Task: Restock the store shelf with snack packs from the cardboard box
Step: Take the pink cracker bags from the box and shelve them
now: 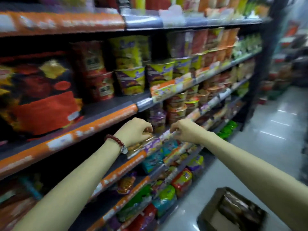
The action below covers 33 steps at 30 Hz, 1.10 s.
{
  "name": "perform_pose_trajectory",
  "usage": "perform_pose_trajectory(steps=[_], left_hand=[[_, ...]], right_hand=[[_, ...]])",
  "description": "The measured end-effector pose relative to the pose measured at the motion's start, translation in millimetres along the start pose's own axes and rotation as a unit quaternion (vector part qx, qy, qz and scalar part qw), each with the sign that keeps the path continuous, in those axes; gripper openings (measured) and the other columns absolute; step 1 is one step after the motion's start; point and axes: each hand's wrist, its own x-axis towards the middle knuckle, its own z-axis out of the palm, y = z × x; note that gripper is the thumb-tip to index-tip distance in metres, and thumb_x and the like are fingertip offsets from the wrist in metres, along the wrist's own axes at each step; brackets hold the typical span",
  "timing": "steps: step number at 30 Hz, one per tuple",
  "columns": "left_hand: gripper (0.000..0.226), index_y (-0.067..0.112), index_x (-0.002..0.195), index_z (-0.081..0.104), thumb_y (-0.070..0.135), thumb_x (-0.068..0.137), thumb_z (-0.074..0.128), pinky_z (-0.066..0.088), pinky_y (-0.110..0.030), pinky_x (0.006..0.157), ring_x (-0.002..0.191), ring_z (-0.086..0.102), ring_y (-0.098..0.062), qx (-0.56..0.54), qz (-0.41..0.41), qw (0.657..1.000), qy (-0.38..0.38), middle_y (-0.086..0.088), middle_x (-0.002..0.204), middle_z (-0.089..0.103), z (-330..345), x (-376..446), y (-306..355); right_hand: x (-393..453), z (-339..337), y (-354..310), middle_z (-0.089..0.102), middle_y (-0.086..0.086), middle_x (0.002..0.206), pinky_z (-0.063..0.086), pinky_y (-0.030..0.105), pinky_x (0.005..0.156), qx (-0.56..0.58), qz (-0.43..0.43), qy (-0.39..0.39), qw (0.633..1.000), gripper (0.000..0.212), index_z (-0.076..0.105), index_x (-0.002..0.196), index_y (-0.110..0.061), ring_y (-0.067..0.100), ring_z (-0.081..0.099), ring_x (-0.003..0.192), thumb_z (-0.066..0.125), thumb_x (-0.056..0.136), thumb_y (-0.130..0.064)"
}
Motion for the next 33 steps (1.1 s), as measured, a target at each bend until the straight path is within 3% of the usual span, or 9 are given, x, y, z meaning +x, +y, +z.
perform_pose_trajectory(steps=[6,16,21,27,33], left_hand=[[0.017,0.013,0.097,0.070,0.020,0.085,0.062,0.052,-0.033,0.078,0.090,0.065,-0.019,-0.039,0.060,0.995,-0.066,-0.005,0.096,0.071,70.1,119.1,85.9],[0.015,0.010,0.096,0.070,0.016,0.083,0.064,0.053,-0.033,0.080,0.091,0.066,-0.019,-0.083,0.169,0.965,-0.184,-0.006,0.095,0.072,180.4,255.2,204.4],[0.017,0.012,0.095,0.070,0.017,0.080,0.064,0.054,-0.033,0.082,0.091,0.066,-0.019,-0.079,0.242,0.936,-0.241,-0.005,0.093,0.073,237.5,311.5,255.0],[0.019,0.015,0.099,0.070,0.023,0.082,0.067,0.053,-0.033,0.083,0.093,0.066,-0.020,-0.056,0.329,0.883,-0.329,-0.004,0.097,0.072,324.1,358.0,308.7],[0.026,0.011,0.110,0.066,0.021,0.086,0.062,0.045,-0.028,0.084,0.103,0.062,-0.023,-0.069,0.332,0.847,-0.409,-0.007,0.111,0.068,430.7,360.4,338.3]], right_hand=[[-62.1,-2.5,141.3,0.072,0.008,0.095,0.053,0.034,0.078,0.003,0.131,-0.032,0.991,0.016,0.071,0.096,-0.010,0.025,0.066,0.091,0.067,0.081,-0.016],[-168.4,25.9,297.0,0.066,0.007,0.113,0.049,0.034,0.088,0.055,0.324,-0.099,0.939,0.028,0.067,0.112,-0.011,0.023,0.060,0.104,0.068,0.086,-0.021],[-203.5,52.3,350.1,0.069,0.008,0.109,0.046,0.024,0.082,0.110,0.447,-0.071,0.885,0.026,0.070,0.109,-0.009,0.022,0.063,0.103,0.070,0.084,-0.019],[-248.9,113.2,397.0,0.073,0.007,0.100,0.053,0.032,0.087,0.177,0.577,-0.045,0.796,0.022,0.073,0.100,-0.013,0.020,0.067,0.095,0.072,0.081,-0.025],[-296.1,197.2,427.6,0.074,0.008,0.096,0.048,0.026,0.078,0.237,0.658,-0.030,0.714,0.017,0.074,0.092,-0.011,0.021,0.067,0.093,0.070,0.084,-0.025]])
